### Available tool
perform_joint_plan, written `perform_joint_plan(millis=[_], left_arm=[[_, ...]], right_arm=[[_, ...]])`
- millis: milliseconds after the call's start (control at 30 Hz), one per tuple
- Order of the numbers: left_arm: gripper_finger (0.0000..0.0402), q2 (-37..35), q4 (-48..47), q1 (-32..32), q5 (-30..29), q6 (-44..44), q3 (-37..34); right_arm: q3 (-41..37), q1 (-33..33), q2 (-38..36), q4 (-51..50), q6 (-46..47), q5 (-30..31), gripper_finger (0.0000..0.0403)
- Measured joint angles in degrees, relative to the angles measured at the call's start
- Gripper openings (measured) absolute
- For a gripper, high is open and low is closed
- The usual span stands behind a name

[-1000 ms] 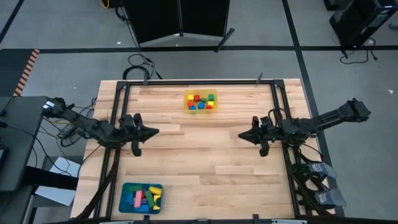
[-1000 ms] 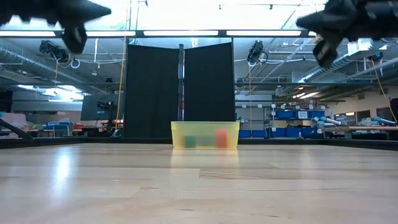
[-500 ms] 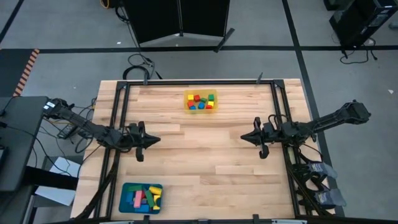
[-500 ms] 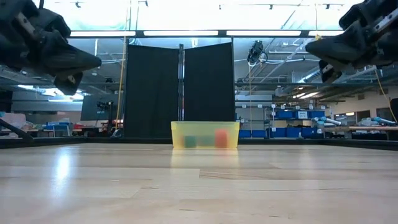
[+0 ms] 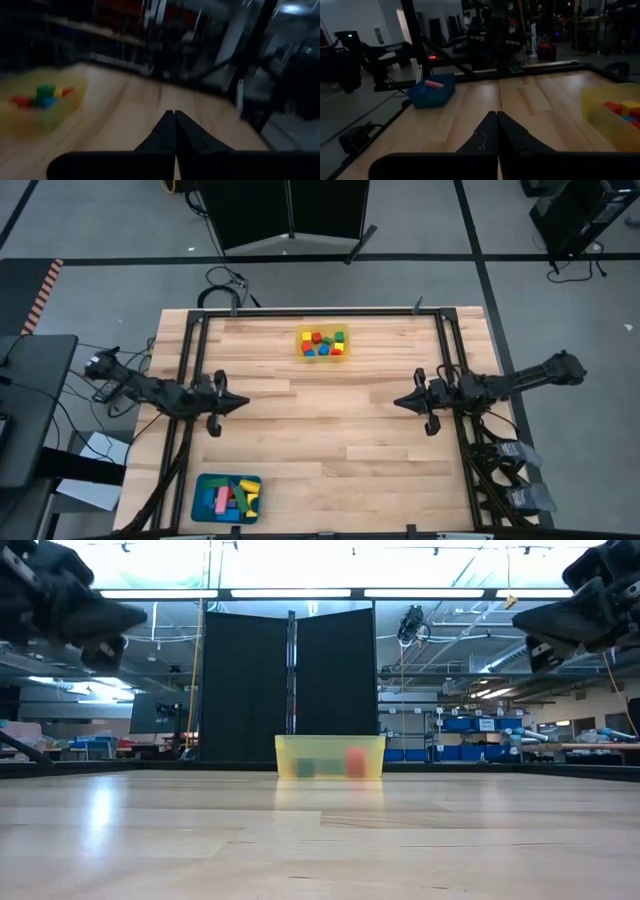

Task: Sort blocks by size
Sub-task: Return to Home Position

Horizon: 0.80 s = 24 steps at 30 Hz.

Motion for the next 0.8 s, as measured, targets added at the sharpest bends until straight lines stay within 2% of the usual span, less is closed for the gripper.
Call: perform_joint_plan(millis=[67, 200, 300, 467, 700, 800], left_arm=[[0.0, -3.63, -0.01, 0.02, 0.53, 2.3, 0.02], [0.0, -3.59, -1.51, -0.07, 1.82, 2.03, 0.46], [0.0, -3.69, -1.55, -0.07, 1.65, 1.21, 0.48], [0.0003, -3.73, -1.68, -0.07, 1.63, 1.9, 0.5], [0.0026, -3.21, -1.83, -0.07, 1.54, 14.9, 0.55], [0.0028, -3.2, -1.35, -0.07, 1.54, 16.4, 0.52]], right_arm=[[0.0, 0.0, -4.08, -4.07, -0.62, 0.0, 0.0002], [0.06, -0.01, -12.39, -13.51, -0.02, 0.0, 0.0002], [0.09, -0.11, -16.8, -13.69, -0.23, -2.03, 0.0004], [0.04, -0.34, -15.87, -13.67, 1.97, -2.68, 0.0012], [0.04, -0.37, -15.26, -13.61, 1.97, -2.34, 0.0046], [0.04, -0.37, -15.25, -13.62, 1.97, -2.32, 0.0051]])
